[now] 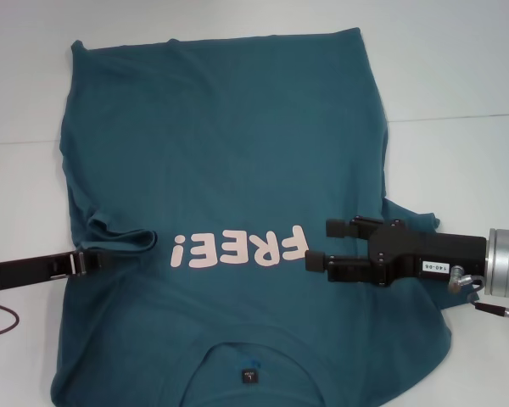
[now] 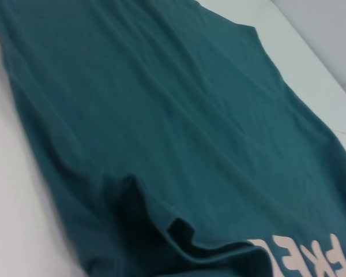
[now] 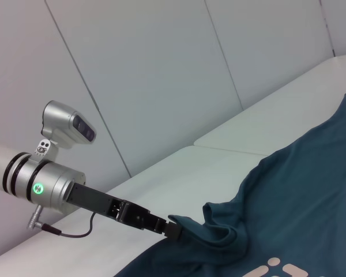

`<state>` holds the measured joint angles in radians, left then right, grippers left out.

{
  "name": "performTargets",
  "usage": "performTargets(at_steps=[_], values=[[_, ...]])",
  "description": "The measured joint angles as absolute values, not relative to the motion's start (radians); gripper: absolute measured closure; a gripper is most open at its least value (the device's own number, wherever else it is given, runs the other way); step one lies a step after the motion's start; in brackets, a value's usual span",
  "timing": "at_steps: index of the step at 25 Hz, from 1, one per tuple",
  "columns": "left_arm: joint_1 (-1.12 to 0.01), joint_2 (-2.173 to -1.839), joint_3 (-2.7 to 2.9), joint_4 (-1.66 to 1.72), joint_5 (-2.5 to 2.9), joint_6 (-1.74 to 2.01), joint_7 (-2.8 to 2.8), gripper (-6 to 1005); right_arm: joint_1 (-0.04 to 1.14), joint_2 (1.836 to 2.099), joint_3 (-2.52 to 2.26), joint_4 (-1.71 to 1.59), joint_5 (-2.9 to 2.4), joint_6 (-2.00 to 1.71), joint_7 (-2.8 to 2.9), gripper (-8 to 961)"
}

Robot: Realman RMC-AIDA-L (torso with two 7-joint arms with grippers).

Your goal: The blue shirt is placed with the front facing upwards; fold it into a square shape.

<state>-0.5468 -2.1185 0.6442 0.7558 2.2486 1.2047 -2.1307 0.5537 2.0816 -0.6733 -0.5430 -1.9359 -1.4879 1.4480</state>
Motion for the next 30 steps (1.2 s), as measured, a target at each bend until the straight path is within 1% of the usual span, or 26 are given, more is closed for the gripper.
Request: performTargets(at_steps=[9,18,30], values=[[-0.552,-2.128,0.644,0.759,2.224,1.242,-2.122,998,0.554,2.082,-0.673,-0.543,-1.936,-1.488,1.448,55],[-0.575,-2.159,0.656,0.753,2.198,1.265,-2.111,998,0.555,2.082,-0.673,-0.543,-1.936,-1.49,1.444,58],[-0.578,-2.165,0.762,0.695,2.089,1.259,-2.107,992,0.554,2.082,-0.673,-0.543,-1.936,-1.489,1.442,62]])
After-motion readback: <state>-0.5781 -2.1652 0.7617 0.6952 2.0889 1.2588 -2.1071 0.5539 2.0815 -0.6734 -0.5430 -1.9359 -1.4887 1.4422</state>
